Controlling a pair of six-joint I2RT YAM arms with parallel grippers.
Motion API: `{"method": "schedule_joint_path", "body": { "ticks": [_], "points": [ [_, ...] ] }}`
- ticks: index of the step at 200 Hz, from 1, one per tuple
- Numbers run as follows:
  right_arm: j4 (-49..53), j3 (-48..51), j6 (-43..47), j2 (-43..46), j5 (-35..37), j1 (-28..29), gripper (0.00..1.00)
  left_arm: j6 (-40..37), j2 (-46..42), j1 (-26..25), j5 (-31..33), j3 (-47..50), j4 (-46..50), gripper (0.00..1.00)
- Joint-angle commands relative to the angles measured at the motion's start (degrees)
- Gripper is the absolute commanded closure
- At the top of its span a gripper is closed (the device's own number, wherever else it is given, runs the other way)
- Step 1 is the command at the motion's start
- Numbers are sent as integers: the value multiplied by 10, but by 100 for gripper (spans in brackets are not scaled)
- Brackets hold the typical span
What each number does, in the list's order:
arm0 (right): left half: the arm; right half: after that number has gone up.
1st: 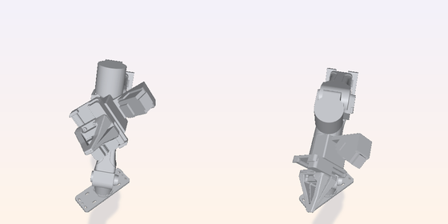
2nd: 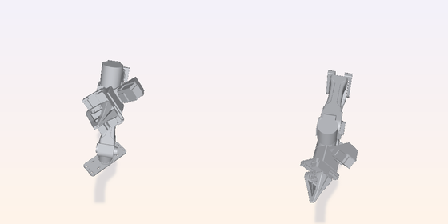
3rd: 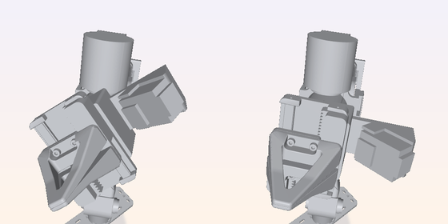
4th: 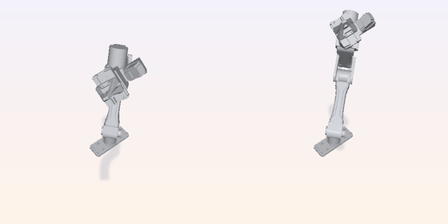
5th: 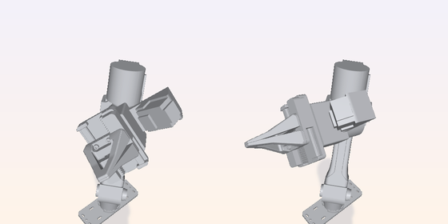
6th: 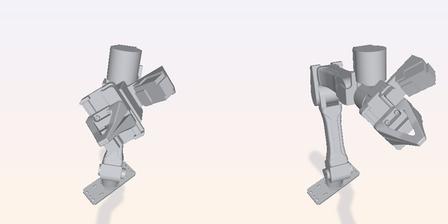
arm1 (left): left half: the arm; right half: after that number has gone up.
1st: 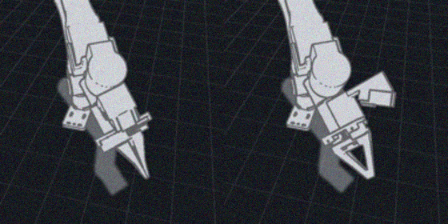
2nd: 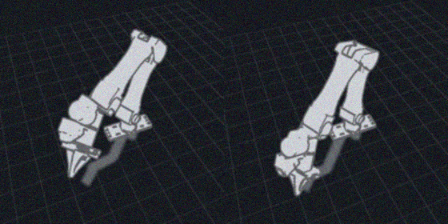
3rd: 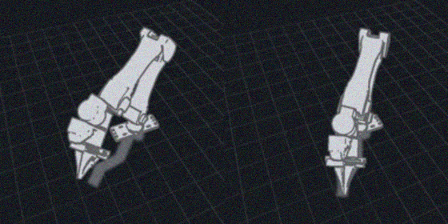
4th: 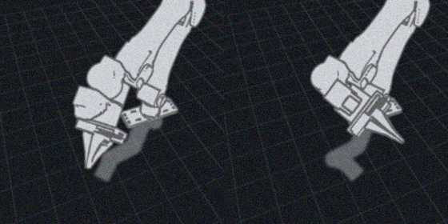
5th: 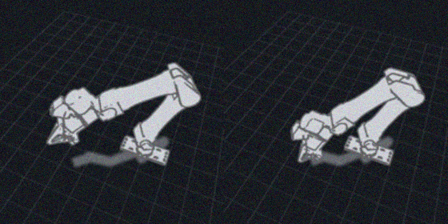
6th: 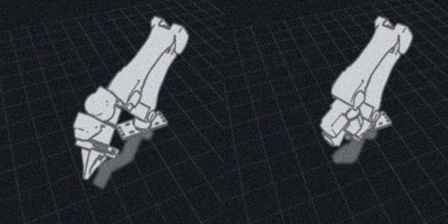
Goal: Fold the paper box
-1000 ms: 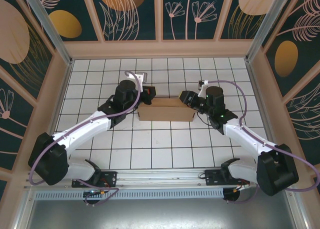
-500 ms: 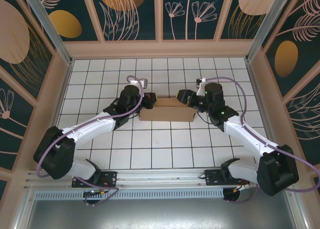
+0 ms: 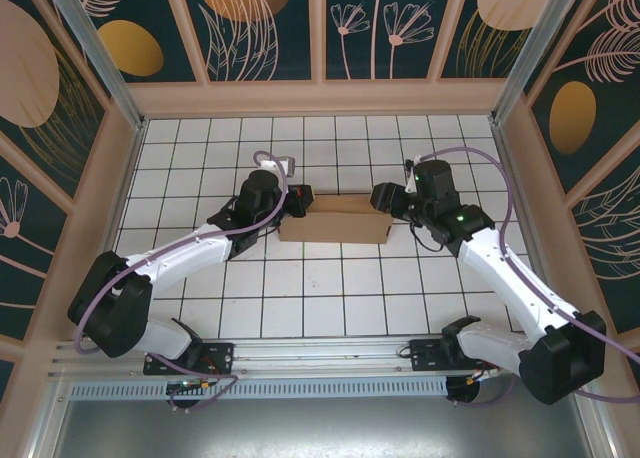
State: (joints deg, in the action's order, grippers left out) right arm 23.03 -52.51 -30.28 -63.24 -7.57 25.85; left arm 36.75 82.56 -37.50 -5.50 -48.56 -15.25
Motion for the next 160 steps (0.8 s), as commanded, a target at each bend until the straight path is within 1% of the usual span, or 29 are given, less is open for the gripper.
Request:
{"method": "schedule_joint_path", "body": {
  "ticks": [1,24,46,62,89,129,160],
  "points": [
    [22,17,10,11,21,1,43,4,5,1,2,16,-9,100],
    [5,30,12,-1,17,0,43,2,6,1,1,19,-10,100],
    [4,30,16,-12,32,0,42,-1,4,1,6,21,-7,100],
    [5,32,20,-10,44,-3,42,-1,3,1,5,21,-5,100],
    [-2,37,25,-11,33,-11,42,-2,5,1,-1,23,-7,100],
    [1,24,45,-11,54,-17,41,-10,5,1,0,26,-2,100],
    [-4,22,49,-21,44,-23,41,-10,3,1,-8,29,-2,100]
  ]
}}
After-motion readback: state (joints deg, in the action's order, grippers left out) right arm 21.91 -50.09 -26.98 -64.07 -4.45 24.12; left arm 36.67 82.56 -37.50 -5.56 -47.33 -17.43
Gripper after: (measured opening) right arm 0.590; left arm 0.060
